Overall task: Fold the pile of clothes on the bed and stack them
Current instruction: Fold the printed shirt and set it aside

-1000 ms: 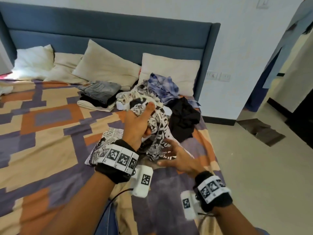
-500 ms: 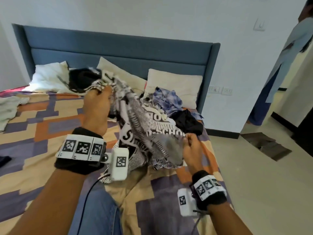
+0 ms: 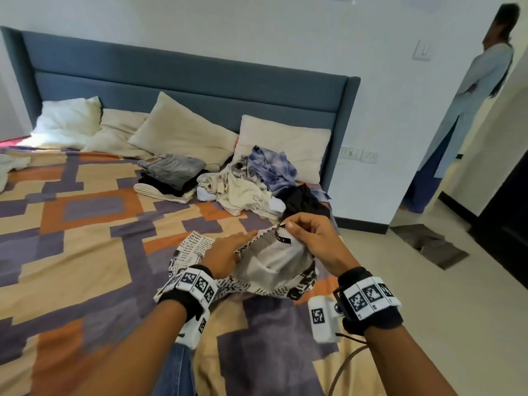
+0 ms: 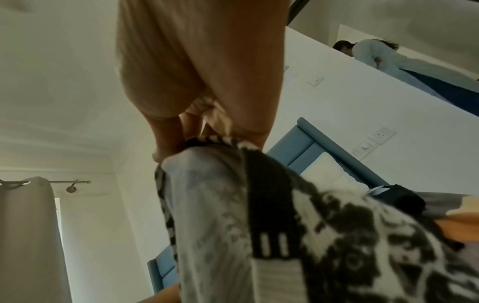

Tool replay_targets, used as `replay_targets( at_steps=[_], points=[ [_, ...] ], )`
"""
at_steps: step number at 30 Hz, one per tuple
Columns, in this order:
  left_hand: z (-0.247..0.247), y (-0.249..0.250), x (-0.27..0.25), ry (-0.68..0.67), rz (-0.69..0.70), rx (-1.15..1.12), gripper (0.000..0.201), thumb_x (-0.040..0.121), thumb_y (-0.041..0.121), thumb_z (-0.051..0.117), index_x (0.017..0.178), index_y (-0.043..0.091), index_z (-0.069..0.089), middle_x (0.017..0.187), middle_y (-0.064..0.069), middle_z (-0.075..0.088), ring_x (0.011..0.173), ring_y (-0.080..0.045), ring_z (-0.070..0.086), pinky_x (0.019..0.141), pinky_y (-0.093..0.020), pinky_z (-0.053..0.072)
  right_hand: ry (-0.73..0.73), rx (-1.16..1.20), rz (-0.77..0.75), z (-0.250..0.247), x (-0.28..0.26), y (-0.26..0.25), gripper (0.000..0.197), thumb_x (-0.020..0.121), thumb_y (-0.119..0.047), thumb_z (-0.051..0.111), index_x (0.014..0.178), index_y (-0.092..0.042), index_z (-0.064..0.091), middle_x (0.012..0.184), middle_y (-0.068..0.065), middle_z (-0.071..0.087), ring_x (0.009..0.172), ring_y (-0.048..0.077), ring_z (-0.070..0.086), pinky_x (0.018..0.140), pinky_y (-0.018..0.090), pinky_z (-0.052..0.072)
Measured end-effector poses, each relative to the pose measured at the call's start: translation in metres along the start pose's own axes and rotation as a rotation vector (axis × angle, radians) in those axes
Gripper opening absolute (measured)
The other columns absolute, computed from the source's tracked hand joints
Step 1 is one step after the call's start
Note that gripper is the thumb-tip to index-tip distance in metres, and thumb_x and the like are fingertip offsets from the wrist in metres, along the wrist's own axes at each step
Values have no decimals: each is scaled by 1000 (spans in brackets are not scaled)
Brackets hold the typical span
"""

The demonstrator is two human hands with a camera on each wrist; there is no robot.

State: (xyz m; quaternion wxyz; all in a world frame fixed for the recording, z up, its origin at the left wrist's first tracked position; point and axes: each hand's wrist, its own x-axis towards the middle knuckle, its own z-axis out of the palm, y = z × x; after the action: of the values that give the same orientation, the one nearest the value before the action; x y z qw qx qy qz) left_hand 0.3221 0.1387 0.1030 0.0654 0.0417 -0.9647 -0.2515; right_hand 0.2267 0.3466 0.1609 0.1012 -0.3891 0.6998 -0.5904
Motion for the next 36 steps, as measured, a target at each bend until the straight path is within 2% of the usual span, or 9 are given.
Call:
replay_targets(
  at_steps=[4,8,12,15,19,23,28,31,36],
  points=[
    [-9,1,15,-43,-15,186,65,92,-3,50,144,35,42,145,4,48,132,-22,46,103,-29,37,25,56,10,-5,-1,2,16,95,-10,60,99,1,71,93,15,73,84,16,65,80,28,51],
    [-11,-16,29,20,-27,102,22,86,22,70,104,34,74,118,6,67,113,-20,59,99,-39,43,74,127,30,-2,-3,8,16,95,-11,61,99,-2,73,93,13,74,85,18,66,81,27,53],
    [-9,-37,26,12,-57,83,10,83,35,70,78,43,67,105,15,68,104,-15,60,98,-45,41,88,159,26,-2,2,11,17,91,-4,64,105,-2,72,98,9,75,92,14,67,85,21,52],
    [-11,-44,24,221,-45,-99,12,95,15,58,86,21,64,90,-5,69,89,-29,63,74,-33,43,4,259,78,-7,4,11,35,83,3,70,117,-6,67,103,3,73,96,12,68,86,22,54],
    [-46,-39,20,522,25,-387,18,101,19,46,89,11,56,78,-18,58,68,-29,51,62,-33,30,-216,-359,178,-23,5,49,69,63,-34,90,125,-39,60,113,-9,67,102,9,63,89,28,53],
    [-91,-13,18,624,182,-346,14,96,27,41,86,21,48,68,-1,52,57,-9,43,58,-28,31,-360,-1071,33,-10,-2,97,17,75,-60,55,75,-43,56,70,-11,56,67,13,53,66,36,47],
    [-128,-5,21,660,273,-259,10,96,35,46,90,33,53,80,-9,65,73,-30,61,69,-45,49,-39,-137,292,10,-22,120,52,84,-51,68,96,-1,72,92,19,72,90,19,66,87,44,52],
    [-140,-18,14,470,200,-210,26,83,39,71,103,30,56,100,6,65,95,-21,61,81,-36,47,358,275,285,2,-11,106,37,78,-41,77,108,-19,73,109,8,73,106,30,67,97,54,51],
    [-133,-52,11,73,4,275,69,75,28,83,135,19,52,134,-5,56,123,-25,52,95,-34,42,174,49,143,-42,8,65,41,69,-30,86,102,-12,70,97,1,73,85,9,69,82,33,55]
  ],
)
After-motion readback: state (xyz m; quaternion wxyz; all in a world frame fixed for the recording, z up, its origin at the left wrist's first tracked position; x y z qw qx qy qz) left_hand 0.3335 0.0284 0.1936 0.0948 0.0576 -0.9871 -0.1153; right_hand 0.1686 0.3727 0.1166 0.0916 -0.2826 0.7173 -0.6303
